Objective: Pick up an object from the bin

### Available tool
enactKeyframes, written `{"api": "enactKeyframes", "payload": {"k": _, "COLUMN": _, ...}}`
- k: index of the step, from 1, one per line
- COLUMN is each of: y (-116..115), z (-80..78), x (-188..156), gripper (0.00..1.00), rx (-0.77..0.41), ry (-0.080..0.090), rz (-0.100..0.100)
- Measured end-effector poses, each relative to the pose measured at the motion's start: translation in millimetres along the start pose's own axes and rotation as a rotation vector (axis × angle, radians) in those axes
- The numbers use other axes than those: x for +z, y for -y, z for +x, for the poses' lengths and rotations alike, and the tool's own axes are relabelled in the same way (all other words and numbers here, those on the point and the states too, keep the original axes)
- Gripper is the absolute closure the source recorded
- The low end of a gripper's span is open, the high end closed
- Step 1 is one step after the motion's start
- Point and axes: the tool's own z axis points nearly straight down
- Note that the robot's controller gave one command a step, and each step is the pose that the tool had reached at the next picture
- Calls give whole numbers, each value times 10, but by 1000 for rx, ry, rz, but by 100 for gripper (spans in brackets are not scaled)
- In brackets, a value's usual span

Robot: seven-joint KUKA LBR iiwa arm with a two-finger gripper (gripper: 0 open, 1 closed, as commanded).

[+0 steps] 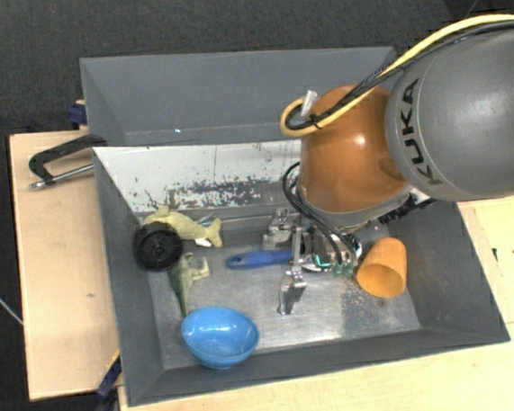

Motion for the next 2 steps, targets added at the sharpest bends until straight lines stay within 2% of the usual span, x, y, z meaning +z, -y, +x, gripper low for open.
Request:
{"api": "enactKeyframes", "payload": {"k": 1, "y": 87, "z": -385, "x": 741, "gripper": 0, "rx": 32, "ry": 3, "rz": 0}}
{"api": "enactKeyframes", "payload": {"k": 2, "y": 80, "z": -395, "x": 690, "gripper": 100, "rx": 32, "ry": 9, "rz": -2}}
